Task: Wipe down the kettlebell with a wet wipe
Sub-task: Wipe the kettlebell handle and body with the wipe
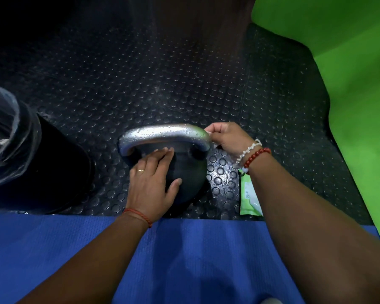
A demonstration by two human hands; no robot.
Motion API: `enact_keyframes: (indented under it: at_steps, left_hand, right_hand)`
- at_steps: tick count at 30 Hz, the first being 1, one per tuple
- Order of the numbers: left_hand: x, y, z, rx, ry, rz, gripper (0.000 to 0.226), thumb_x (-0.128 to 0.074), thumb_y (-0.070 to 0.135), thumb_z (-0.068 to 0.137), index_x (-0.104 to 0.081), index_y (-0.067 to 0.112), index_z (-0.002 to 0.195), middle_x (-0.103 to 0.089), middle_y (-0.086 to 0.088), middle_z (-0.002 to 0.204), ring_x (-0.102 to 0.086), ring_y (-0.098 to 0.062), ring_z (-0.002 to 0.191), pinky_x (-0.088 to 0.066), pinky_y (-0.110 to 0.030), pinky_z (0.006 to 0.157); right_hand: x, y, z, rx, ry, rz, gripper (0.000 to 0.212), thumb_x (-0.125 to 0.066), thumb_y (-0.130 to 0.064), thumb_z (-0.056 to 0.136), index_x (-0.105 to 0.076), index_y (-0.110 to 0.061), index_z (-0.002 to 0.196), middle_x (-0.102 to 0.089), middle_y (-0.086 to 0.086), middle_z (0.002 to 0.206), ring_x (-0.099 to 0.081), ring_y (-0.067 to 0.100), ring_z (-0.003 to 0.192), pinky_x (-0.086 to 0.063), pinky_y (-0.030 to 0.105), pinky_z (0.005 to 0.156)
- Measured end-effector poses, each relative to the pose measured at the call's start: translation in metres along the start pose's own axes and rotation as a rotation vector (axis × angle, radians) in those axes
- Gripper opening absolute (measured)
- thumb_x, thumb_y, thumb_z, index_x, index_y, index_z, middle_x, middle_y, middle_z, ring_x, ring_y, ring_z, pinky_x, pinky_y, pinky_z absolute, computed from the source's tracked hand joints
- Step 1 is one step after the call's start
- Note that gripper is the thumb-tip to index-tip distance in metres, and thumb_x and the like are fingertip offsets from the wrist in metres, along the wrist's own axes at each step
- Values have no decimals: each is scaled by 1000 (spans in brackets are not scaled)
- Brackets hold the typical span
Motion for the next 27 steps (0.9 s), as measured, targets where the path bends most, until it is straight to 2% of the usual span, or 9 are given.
enact_keyframes:
  at_steps: [4, 6, 8, 10, 13, 15, 19, 24, 27]
  left_hand:
    - [7, 8, 20, 50, 3, 11, 56, -51, 45, 82, -50, 18, 131, -51, -6, 128, -40, -27, 114, -37, -45, 94]
    - [9, 14, 33, 63, -15, 19, 45, -52, 39, 86, -55, 19, 126, -56, -9, 126, -42, -32, 117, -32, -47, 98]
    - [9, 18, 46, 65, -59, 33, 36, -51, 35, 90, -58, 22, 123, -58, -8, 125, -45, -32, 119, -28, -45, 101]
    - [4, 19, 55, 67, -104, 42, 33, -47, 32, 93, -56, 27, 124, -57, -7, 128, -45, -31, 121, -27, -42, 100]
    - [-4, 14, 59, 105, -161, 37, 34, -46, 28, 93, -53, 28, 126, -55, -6, 130, -43, -30, 124, -27, -40, 100]
    - [-6, 15, 60, 116, -177, 28, 35, -46, 26, 92, -53, 30, 125, -55, -5, 130, -42, -29, 124, -25, -37, 99]
    - [-11, 22, 62, 124, -223, -43, 38, -49, 18, 88, -56, 31, 123, -56, -3, 128, -41, -27, 125, -22, -39, 103]
    - [-12, 16, 64, 196, -222, -91, 31, -44, 20, 92, -59, 29, 118, -58, -6, 125, -42, -28, 123, -22, -40, 104]
    - [-11, 17, 66, 225, -228, -88, 29, -41, 24, 94, -60, 28, 115, -57, -7, 126, -42, -29, 122, -23, -40, 103]
  right_hand:
    - [2, -10, 3, 6, -68, -228, 19, -63, -13, 87, -69, -24, 72, -66, -15, 62, -56, 0, 57, -52, 24, 61]
    - [2, -15, 3, 7, -88, -278, 16, -62, -13, 87, -68, -22, 75, -60, -20, 49, -43, -4, 37, -39, 14, 41]
    - [2, -17, 5, 21, -90, -250, 12, -63, -11, 86, -70, -18, 79, -61, -18, 50, -39, -2, 32, -32, 12, 37]
    - [0, -18, 7, 42, -89, -208, 12, -66, -7, 84, -71, -17, 81, -69, -13, 67, -52, -6, 48, -44, 13, 54]
    - [-2, -14, 13, 55, -74, -140, 17, -70, -5, 78, -73, -22, 79, -74, 8, 88, -58, 17, 73, -52, 34, 78]
    - [-2, -12, 15, 46, -69, -115, 19, -71, -7, 78, -74, -23, 89, -71, 17, 95, -51, 21, 71, -49, 40, 73]
    - [-1, -10, 17, 22, -64, -116, 28, -61, -9, 81, -70, -20, 106, -72, 3, 91, -46, 17, 56, -41, 20, 54]
    - [7, 3, 11, -7, 8, 39, 26, -55, -6, 80, -72, -17, 96, -72, 9, 98, -62, 25, 84, -52, 36, 81]
    - [17, 32, -3, -116, 165, 212, 29, -49, -2, 88, -71, -19, 97, -73, -1, 97, -63, 13, 80, -48, 24, 59]
Point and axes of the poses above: each hand's wrist, its own z-axis towards the middle knuckle, its own x-axis out of the back of the hand, y = z × x, the point moved 9 cm from there along z, towards the middle knuckle
